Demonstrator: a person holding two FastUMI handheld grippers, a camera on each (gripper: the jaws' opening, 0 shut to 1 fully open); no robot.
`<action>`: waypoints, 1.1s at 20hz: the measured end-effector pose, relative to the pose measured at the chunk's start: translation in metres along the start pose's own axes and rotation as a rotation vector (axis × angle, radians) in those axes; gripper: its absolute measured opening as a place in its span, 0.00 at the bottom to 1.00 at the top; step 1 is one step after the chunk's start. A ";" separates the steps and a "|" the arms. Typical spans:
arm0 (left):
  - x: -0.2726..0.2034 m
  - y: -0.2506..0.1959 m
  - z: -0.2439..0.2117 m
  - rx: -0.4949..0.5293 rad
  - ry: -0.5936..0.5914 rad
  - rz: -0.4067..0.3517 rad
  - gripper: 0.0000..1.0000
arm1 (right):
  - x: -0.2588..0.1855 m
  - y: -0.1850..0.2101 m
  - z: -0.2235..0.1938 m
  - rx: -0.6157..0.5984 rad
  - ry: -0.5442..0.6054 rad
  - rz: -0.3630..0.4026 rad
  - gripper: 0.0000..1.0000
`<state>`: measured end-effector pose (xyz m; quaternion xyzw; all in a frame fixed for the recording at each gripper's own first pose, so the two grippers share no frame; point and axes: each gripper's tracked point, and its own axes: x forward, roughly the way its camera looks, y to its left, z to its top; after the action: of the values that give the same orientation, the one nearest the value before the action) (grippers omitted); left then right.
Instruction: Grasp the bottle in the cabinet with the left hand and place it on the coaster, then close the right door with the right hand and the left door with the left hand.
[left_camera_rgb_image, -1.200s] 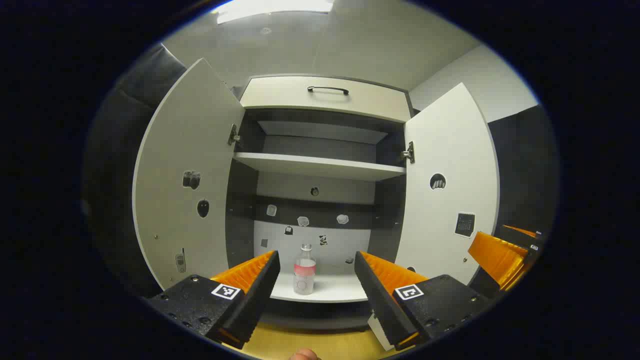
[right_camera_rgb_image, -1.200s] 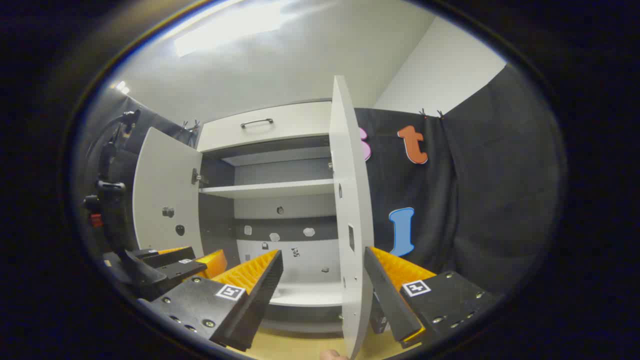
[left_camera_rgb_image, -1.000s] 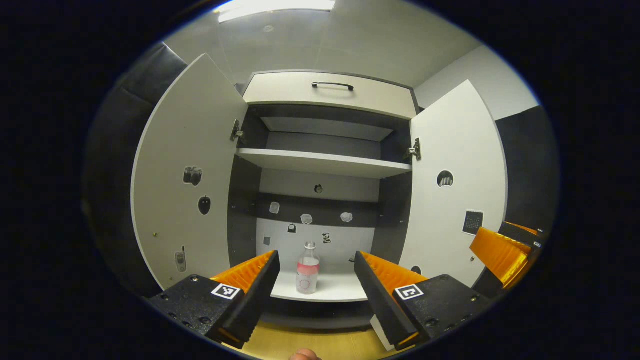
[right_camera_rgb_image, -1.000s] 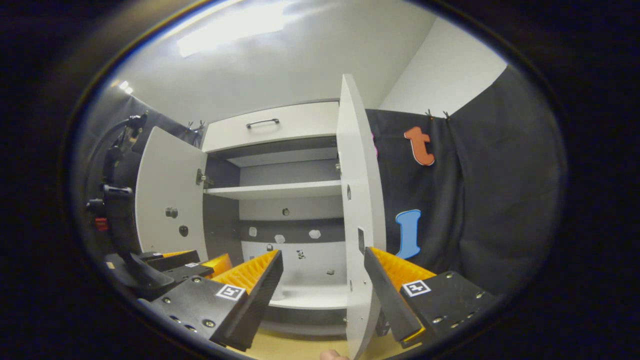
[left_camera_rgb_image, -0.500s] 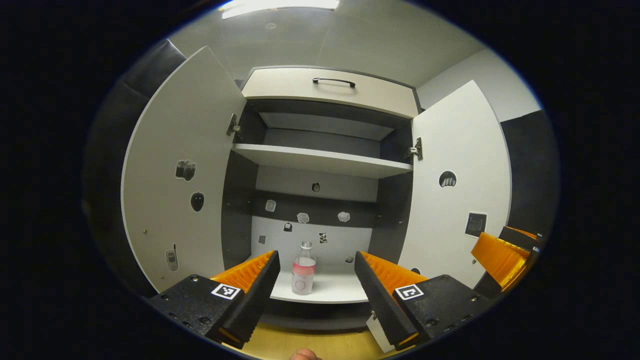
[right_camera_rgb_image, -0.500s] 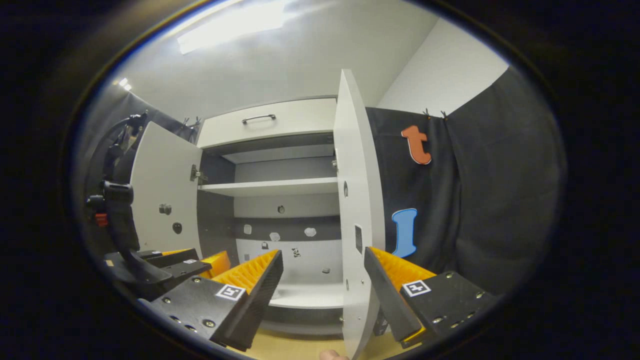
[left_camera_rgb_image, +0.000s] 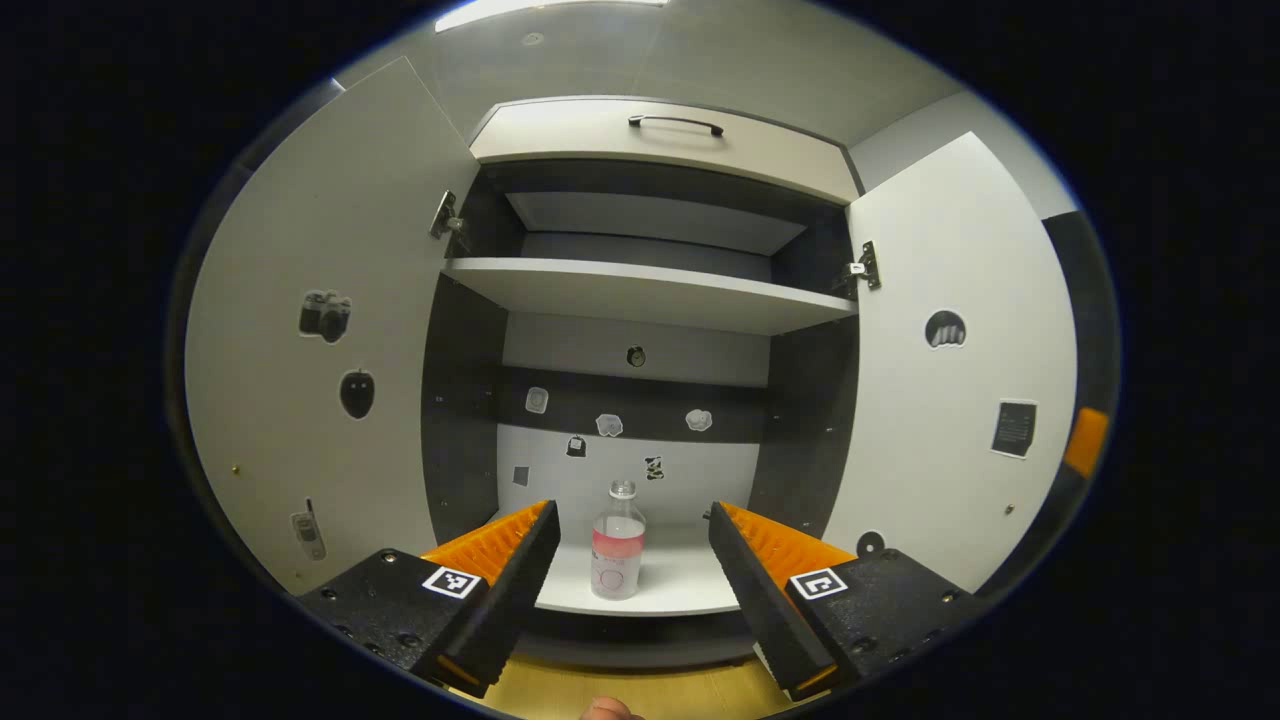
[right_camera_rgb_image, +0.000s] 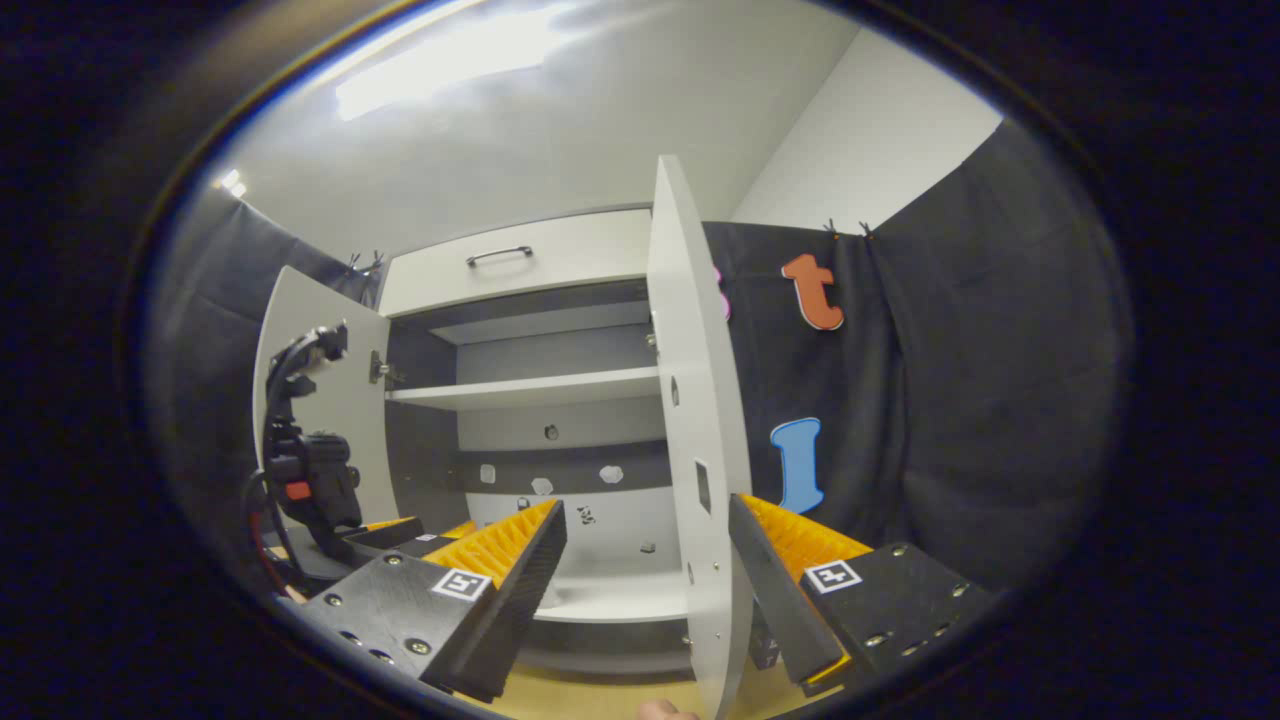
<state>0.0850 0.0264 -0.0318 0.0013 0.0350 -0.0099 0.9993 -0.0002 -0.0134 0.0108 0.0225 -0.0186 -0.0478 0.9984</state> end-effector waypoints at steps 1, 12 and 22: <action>0.012 0.003 -0.003 0.006 0.004 0.004 0.96 | -0.002 -0.006 0.002 -0.004 -0.010 -0.024 0.98; 0.131 0.013 -0.060 0.054 0.112 0.020 0.96 | -0.026 -0.048 0.011 -0.069 -0.029 -0.235 0.98; 0.176 0.032 -0.111 0.037 0.224 0.063 0.97 | -0.036 -0.060 0.009 -0.083 0.000 -0.306 0.98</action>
<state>0.2533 0.0551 -0.1544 0.0221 0.1464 0.0209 0.9888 -0.0422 -0.0699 0.0161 -0.0160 -0.0130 -0.2000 0.9796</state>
